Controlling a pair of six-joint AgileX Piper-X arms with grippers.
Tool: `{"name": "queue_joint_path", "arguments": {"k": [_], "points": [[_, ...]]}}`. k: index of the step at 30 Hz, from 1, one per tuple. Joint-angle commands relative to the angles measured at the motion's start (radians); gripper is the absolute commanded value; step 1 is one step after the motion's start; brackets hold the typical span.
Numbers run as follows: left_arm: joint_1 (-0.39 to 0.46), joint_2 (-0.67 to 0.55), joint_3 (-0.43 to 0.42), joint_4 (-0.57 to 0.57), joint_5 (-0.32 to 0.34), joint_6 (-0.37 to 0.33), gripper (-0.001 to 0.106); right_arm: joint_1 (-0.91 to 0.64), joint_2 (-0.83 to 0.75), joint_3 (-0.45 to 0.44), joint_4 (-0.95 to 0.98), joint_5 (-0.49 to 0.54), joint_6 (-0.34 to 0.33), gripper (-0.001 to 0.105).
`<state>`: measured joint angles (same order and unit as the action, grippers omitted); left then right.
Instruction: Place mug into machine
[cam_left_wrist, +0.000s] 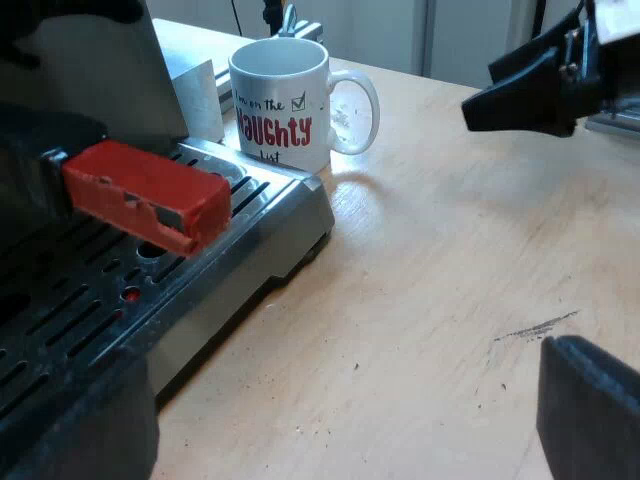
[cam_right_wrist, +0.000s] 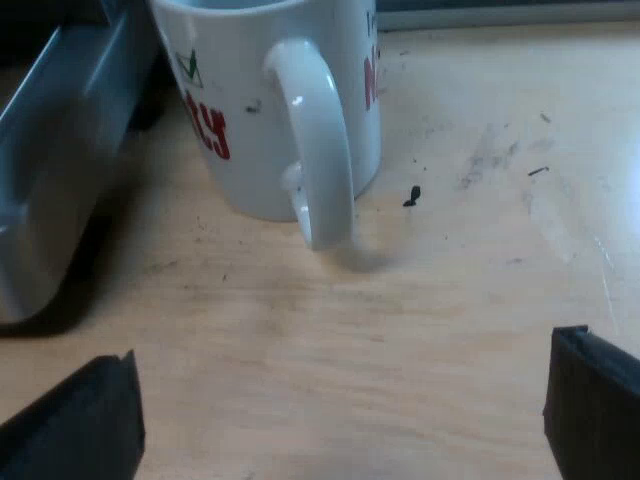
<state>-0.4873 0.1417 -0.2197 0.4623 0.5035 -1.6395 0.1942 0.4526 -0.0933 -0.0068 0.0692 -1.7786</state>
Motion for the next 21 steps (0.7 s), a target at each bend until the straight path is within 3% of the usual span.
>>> {"name": "queue_joint_path", "arguments": {"k": [1, 13, 21], "points": [[-0.004, 0.002, -0.002, -0.017, 0.009, -0.001, 0.078, 0.001, 0.042, 0.033, -0.109, -0.017, -0.004, 0.082], [-0.004, 0.002, -0.002, -0.017, 0.009, -0.001, 0.078, 0.001, 0.498, 0.034, -0.566, -0.059, -0.004, 0.082], [-0.004, 0.002, -0.002, -0.017, 0.009, -0.001, 0.078, 0.001, 0.784, -0.083, -0.711, -0.059, 0.0, 0.082]]}}
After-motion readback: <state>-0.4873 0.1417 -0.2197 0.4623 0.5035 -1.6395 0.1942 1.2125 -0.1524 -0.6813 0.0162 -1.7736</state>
